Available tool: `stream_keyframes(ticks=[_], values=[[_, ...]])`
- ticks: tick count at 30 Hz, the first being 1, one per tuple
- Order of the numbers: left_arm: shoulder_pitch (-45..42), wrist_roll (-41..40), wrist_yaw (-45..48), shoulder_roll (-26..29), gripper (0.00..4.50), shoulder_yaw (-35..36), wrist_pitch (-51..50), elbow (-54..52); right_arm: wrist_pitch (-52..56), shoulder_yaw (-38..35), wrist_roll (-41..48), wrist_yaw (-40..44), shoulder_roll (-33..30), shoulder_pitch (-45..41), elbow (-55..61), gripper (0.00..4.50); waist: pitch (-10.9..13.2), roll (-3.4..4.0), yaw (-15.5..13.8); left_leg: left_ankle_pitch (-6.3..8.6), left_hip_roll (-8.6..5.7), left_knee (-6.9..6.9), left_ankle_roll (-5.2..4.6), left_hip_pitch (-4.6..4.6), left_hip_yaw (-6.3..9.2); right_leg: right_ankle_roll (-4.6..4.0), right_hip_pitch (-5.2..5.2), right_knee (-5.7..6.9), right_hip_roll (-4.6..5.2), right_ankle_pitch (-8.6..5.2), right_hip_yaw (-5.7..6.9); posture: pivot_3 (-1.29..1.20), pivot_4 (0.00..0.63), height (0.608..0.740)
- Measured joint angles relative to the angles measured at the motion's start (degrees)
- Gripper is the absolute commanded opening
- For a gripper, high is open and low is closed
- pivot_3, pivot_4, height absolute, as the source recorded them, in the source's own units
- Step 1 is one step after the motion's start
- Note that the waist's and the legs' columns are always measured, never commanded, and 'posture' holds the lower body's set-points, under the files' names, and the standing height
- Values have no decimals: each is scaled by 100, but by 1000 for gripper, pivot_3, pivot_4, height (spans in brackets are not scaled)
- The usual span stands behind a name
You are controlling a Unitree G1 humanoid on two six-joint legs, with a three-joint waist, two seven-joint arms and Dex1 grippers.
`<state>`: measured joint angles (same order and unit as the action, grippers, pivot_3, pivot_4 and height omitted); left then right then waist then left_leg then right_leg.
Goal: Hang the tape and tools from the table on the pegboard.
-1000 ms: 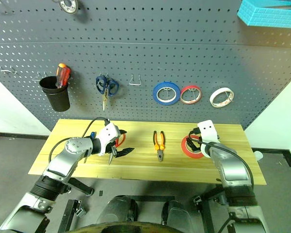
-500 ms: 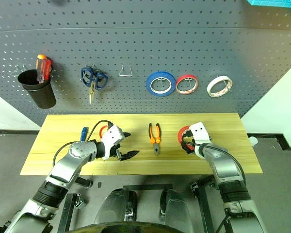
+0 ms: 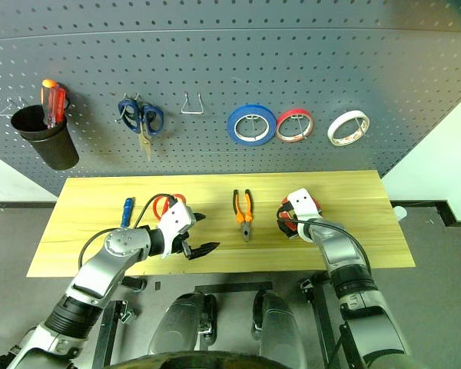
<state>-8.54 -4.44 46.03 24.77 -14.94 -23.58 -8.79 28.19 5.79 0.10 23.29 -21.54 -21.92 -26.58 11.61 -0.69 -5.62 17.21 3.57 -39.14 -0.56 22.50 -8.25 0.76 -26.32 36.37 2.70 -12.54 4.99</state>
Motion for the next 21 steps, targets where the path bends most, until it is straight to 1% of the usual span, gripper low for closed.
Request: stream_keyframes(ticks=[5,20,21], values=[[50,-11,-24,14,4500,2,-93,-168,-189,9,-94,66,0,-101,-255,4474,13,11,4,0,0,3,1,-1,0,1,-1,0,1,0,0,318,235,718],[214,-129,-153,155,4500,52,-254,-484,-498,-4,-115,365,7,-390,-865,4474,26,-4,10,0,2,4,3,-7,0,0,4,-1,5,-1,0,336,245,718],[214,-130,-162,155,4500,53,-257,-489,-505,-5,-117,369,7,-390,-870,4304,26,-4,10,0,2,4,3,-7,0,0,4,-1,5,-1,-1,336,246,718]])
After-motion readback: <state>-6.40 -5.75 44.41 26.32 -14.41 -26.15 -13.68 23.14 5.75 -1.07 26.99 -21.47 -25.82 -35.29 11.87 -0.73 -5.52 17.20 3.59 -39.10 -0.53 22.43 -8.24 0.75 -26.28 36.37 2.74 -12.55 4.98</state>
